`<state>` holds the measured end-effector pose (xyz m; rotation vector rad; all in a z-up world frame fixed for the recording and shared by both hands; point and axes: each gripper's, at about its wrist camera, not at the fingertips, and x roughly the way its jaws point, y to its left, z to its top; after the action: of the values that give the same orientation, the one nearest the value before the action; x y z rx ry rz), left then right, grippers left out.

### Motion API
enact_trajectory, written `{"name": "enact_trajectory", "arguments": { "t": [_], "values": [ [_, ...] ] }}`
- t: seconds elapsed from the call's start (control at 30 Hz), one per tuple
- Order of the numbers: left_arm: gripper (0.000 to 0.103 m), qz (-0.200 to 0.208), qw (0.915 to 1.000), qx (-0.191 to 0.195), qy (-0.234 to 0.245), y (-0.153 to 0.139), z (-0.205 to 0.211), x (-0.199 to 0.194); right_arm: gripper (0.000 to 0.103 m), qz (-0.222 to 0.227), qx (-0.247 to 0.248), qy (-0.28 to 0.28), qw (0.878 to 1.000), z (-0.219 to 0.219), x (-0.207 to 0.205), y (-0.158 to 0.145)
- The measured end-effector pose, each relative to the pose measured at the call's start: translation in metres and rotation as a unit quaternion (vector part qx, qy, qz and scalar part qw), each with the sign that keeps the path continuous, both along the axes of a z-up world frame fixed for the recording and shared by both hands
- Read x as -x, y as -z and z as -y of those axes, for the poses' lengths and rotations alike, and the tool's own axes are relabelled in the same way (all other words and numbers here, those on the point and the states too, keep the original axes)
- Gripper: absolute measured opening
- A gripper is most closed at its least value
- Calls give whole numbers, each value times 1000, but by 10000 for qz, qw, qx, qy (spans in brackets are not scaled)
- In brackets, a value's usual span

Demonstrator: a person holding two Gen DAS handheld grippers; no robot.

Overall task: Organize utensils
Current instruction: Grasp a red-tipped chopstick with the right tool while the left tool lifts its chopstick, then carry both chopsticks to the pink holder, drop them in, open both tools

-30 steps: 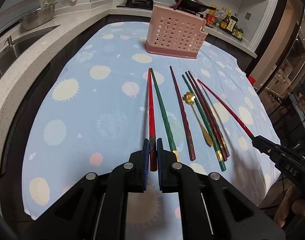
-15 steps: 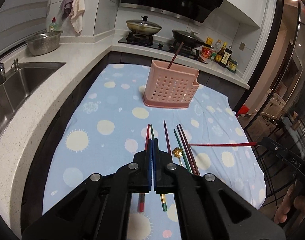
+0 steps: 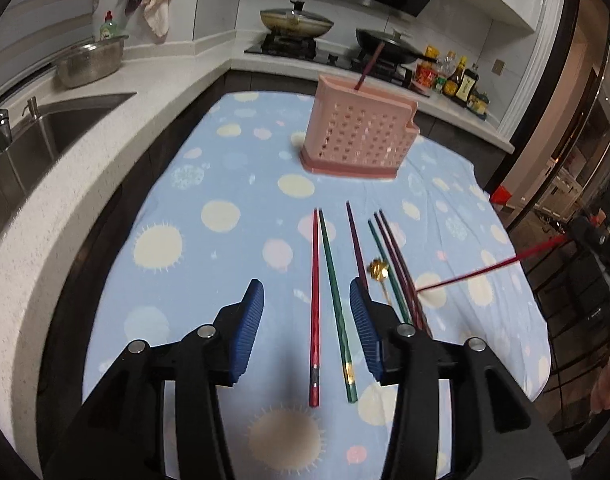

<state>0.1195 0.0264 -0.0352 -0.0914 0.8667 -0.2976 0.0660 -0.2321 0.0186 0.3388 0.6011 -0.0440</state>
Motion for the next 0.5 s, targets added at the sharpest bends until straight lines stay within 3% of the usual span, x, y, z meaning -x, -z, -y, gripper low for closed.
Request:
{"name": "enact_trajectory", "arguments": {
  "t": [0.27, 0.5],
  "values": [
    [42, -793, 9963, -277, 188, 72, 13, 10, 7, 29, -42, -64, 10000, -6, 4, -5],
    [34, -825, 9956, -377, 248, 81, 16, 9, 7, 6, -32, -66, 10000, -10, 5, -6]
  ]
}}
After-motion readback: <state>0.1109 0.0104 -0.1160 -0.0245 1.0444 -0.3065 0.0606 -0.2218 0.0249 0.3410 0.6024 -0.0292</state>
